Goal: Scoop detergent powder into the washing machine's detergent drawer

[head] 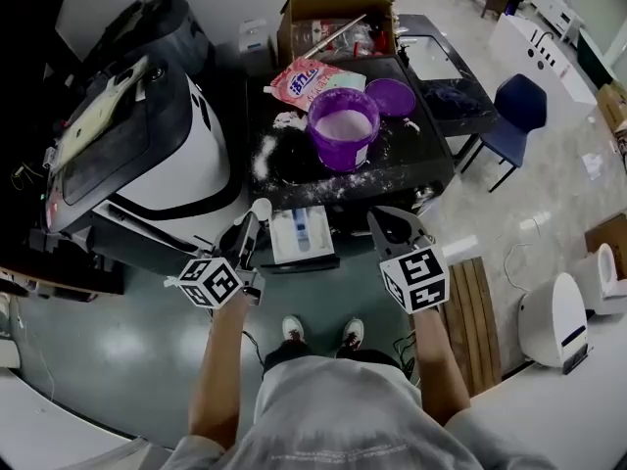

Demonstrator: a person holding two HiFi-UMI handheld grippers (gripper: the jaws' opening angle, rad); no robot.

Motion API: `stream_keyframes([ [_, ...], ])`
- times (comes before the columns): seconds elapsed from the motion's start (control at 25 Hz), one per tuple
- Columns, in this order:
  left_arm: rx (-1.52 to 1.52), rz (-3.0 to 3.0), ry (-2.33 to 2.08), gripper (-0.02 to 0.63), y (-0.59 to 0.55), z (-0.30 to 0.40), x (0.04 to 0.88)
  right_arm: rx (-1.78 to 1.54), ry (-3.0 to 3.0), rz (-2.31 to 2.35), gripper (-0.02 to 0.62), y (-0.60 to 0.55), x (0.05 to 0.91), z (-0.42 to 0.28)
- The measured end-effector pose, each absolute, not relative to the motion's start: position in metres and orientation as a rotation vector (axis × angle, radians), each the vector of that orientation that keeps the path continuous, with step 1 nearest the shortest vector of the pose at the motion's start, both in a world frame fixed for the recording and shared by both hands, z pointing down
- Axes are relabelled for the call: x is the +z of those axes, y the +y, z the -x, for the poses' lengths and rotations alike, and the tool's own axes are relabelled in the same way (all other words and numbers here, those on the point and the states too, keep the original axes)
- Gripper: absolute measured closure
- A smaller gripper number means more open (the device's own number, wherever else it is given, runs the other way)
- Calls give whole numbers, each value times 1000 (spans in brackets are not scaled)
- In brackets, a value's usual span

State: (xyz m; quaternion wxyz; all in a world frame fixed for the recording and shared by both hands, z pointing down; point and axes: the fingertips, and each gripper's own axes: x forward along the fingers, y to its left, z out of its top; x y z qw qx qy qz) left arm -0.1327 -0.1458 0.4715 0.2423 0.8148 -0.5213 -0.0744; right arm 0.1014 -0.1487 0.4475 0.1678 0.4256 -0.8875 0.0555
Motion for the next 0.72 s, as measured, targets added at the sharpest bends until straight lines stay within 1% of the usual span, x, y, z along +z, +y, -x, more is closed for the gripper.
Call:
stream_keyframes([
  [0.36, 33, -2629, -1600, 592, -174, 141, 361, -100, -2564, -1331, 589, -189, 342, -83],
  [0.72, 53, -2790, -1680, 592, -184, 167, 282, -272, -2610, -1370, 589, -198, 278, -49],
])
